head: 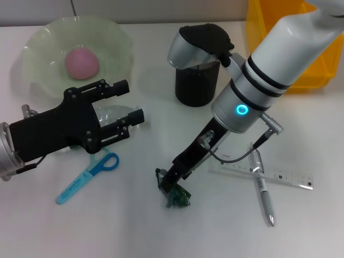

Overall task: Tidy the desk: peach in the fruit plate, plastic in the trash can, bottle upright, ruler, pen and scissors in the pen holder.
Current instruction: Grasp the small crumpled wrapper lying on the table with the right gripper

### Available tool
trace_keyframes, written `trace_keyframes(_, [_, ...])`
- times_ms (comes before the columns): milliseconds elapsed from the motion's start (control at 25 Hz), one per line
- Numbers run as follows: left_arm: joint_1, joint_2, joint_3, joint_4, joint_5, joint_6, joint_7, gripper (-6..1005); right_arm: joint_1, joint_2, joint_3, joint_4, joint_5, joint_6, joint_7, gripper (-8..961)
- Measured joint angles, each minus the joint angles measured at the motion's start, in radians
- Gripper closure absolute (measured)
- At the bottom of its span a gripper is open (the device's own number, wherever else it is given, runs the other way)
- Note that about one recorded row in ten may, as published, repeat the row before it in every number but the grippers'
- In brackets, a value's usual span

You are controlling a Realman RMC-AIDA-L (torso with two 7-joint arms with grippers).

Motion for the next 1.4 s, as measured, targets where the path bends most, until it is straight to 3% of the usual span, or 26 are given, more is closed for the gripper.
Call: trace_keyframes(1400, [-0.009, -0.001, -0.055, -0.010, -0.002, -0.019, 0.005, 360, 0.036, 0.000, -0.023, 0.001, -0.001, 0.001, 0.015, 359])
